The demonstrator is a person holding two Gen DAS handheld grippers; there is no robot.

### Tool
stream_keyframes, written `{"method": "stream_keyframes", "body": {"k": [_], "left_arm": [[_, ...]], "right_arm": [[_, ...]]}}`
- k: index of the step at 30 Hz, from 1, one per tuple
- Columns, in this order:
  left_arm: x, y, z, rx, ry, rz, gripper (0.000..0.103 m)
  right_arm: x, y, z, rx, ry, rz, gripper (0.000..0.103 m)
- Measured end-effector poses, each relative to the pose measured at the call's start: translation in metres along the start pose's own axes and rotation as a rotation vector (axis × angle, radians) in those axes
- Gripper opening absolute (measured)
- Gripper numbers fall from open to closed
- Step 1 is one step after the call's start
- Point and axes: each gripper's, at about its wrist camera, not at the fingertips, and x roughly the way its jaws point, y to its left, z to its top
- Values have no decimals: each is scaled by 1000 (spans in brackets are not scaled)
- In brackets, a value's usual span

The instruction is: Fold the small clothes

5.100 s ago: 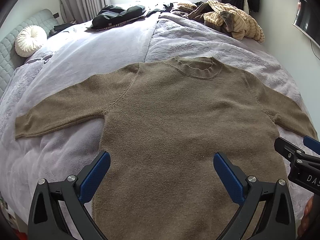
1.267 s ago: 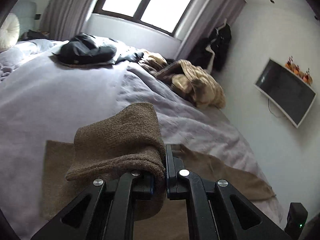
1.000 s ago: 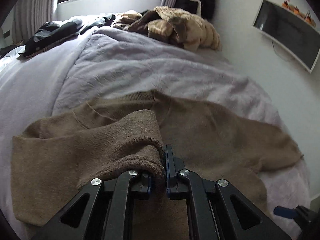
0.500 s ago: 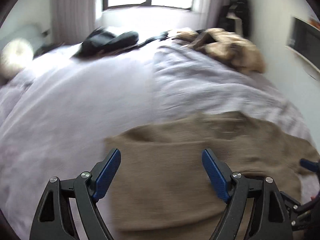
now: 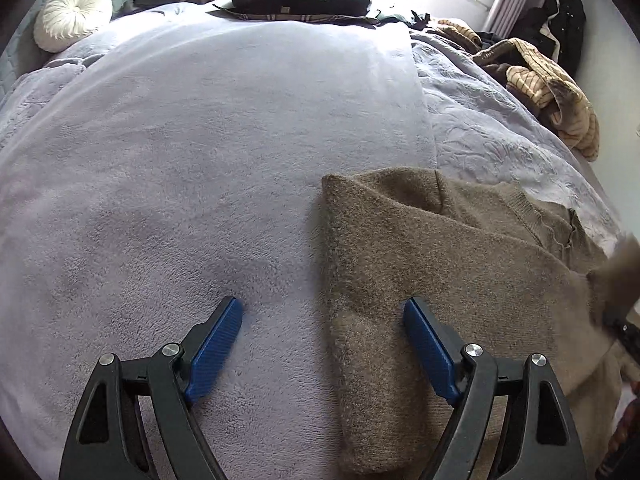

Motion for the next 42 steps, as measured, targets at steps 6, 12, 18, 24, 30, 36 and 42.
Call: {"method": "stream_keyframes", "body": {"k": [6, 12, 18, 24, 30, 36, 42], "left_arm": [[16, -23, 18, 18, 54, -116, 29], [8, -34, 23, 68, 21, -68, 12], [5, -21, 18, 63, -9, 21, 12], [-25, -12, 12, 104, -48, 45, 12], [-48, -32, -4, 147, -50, -38, 12], [-45, -65, -28, 212, -10, -56, 12], [-29, -74, -49, 271, 2, 1, 12]], "right_arm": [[-5, -42, -3, 203, -4, 151, 65], [-15, -17, 11, 56, -45, 60, 8], [-7, -51, 1, 88, 8, -32, 11], [-40, -61, -15, 89, 14, 24, 29], [-64, -77, -41, 180, 28, 128, 42], [-83, -94, -62, 237, 24, 162, 45], [-107, -119, -86, 294, 9, 181, 46]]}}
